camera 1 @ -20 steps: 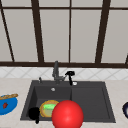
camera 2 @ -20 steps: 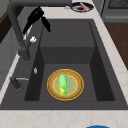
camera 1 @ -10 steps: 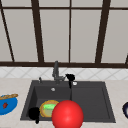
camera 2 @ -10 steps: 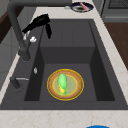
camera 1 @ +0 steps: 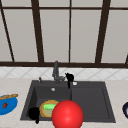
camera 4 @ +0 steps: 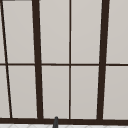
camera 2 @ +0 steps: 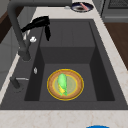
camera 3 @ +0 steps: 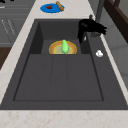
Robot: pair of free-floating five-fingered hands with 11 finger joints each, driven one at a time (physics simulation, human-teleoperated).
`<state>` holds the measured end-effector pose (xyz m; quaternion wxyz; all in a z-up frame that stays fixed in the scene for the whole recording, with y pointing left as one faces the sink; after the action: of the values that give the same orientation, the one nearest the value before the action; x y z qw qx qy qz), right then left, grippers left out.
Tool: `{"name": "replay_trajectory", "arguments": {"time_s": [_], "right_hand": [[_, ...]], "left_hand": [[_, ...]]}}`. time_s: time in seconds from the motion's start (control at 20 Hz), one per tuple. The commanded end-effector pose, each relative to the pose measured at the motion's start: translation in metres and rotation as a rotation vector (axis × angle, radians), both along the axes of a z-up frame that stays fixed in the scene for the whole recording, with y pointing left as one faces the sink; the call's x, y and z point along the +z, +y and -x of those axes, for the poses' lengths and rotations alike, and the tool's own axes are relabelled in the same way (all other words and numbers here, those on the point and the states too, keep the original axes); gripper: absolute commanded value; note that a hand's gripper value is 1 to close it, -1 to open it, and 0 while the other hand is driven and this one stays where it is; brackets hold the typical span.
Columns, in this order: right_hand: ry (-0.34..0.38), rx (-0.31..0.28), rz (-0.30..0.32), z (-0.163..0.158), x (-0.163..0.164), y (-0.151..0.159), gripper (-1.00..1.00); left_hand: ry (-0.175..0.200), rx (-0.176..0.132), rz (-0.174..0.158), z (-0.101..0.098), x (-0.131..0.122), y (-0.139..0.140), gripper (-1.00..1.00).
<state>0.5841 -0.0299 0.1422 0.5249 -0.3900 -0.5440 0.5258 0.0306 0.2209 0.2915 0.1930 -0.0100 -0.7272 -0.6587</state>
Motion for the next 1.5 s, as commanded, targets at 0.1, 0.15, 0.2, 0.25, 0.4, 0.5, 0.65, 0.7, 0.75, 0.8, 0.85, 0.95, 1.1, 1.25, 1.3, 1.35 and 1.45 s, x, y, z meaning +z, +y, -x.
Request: {"name": "replay_trajectory", "arguments": {"time_s": [0.1,0.15,0.2,0.25,0.4,0.5,0.65,0.7,0.75,0.8,0.85,0.95,1.1,1.25,1.3,1.35,1.45], "right_hand": [[-0.014,-0.02,-0.022,0.039,0.002,0.016,-1.0],[-0.024,-0.035,-0.012,0.046,0.003,0.016,-1.0],[-0.047,-0.053,0.002,0.053,0.004,0.015,-1.0],[-0.07,-0.055,0.001,0.06,0.006,0.015,-1.0],[-0.121,-0.041,-0.002,0.081,0.006,0.021,-1.0],[-0.103,-0.039,-0.001,0.089,0.006,0.03,-1.0],[-0.041,-0.041,0.003,0.09,0.007,0.045,-1.0],[0.001,-0.042,0.006,0.086,0.008,0.052,-1.0],[0.058,-0.043,-0.007,0.082,0.006,0.05,-1.0],[0.077,-0.041,-0.013,0.082,0.006,0.055,-1.0],[0.099,-0.038,-0.019,0.081,0.006,0.06,-1.0],[0.145,-0.03,-0.036,0.083,0.006,0.066,-1.0],[0.205,-0.02,-0.06,0.108,0.008,0.067,-1.0],[0.239,-0.01,-0.056,0.128,0.009,0.072,-1.0],[0.246,-0.013,-0.051,0.135,0.009,0.074,-1.0],[0.244,-0.016,-0.047,0.143,0.009,0.075,-1.0],[0.228,-0.023,-0.04,0.16,0.007,0.078,-1.0]], "left_hand": [[0.0,0.0,0.0,0.0,0.0,0.0,0.0],[0.0,0.0,0.0,0.0,0.0,0.0,0.0],[0.0,0.0,0.0,0.0,0.0,0.0,0.0],[0.0,0.0,0.0,0.0,0.0,0.0,0.0],[0.0,0.0,0.0,0.0,0.0,0.0,0.0],[0.0,0.0,0.0,0.0,0.0,0.0,0.0],[0.0,0.0,0.0,0.0,0.0,0.0,0.0],[0.0,0.0,0.0,0.0,0.0,0.0,0.0],[0.0,0.0,0.0,0.0,0.0,0.0,0.0],[0.0,0.0,0.0,0.0,0.0,0.0,0.0],[0.0,0.0,0.0,0.0,0.0,0.0,0.0],[0.0,0.0,0.0,0.0,0.0,0.0,0.0],[0.0,0.0,0.0,0.0,0.0,0.0,0.0],[0.0,0.0,0.0,0.0,0.0,0.0,0.0],[0.0,0.0,0.0,0.0,0.0,0.0,0.0],[0.0,0.0,0.0,0.0,0.0,0.0,0.0],[0.0,0.0,0.0,0.0,0.0,0.0,0.0]]}}
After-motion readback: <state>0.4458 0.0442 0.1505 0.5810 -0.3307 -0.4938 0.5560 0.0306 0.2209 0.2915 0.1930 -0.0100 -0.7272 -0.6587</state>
